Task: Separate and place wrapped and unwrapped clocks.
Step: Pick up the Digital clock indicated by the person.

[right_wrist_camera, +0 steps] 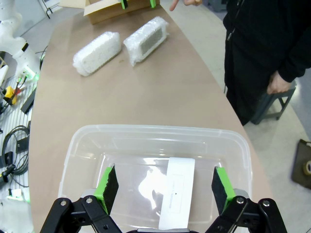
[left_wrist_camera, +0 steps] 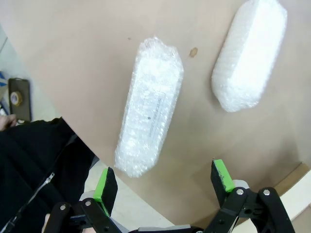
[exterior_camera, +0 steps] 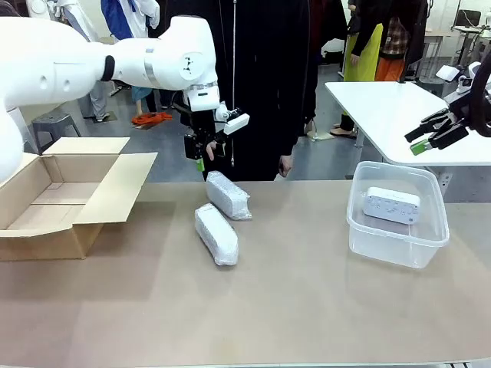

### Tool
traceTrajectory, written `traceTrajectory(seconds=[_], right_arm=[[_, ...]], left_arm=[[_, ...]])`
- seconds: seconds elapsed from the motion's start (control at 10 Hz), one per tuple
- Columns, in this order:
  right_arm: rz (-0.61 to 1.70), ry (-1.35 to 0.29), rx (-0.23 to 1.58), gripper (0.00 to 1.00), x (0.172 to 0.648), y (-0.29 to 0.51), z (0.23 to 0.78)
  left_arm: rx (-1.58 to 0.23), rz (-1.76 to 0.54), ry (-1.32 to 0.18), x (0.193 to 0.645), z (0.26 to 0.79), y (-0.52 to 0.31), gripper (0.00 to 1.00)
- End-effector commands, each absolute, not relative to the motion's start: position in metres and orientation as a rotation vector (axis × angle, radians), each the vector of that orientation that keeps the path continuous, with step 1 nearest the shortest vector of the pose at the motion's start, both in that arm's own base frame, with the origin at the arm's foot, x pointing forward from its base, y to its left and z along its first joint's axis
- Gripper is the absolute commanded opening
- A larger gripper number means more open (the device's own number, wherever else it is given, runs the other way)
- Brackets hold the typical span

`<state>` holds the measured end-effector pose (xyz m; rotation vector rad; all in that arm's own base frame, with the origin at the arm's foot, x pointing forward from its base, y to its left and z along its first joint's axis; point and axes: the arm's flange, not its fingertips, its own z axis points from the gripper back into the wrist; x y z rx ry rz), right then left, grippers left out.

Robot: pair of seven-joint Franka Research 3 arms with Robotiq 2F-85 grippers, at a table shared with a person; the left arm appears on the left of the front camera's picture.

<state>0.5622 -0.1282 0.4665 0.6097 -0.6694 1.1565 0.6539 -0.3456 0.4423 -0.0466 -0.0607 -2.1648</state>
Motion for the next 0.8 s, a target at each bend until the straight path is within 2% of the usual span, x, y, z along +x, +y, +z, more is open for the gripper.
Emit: traceTrajectory(seconds=[0.0,0.7], right_arm=[[1.156,-0.669,0.611,1.00,0.562,-0.128,0.466],[1.156,-0.669,0.611,1.00,0.562,-0.128,0.466]], left_arm=[[-0.064,-2.209,-0.027,0.687,0.446,-0.365,1.00],[-0.112,-2.243,0.014,0.702,0.396,-0.386,1.00]])
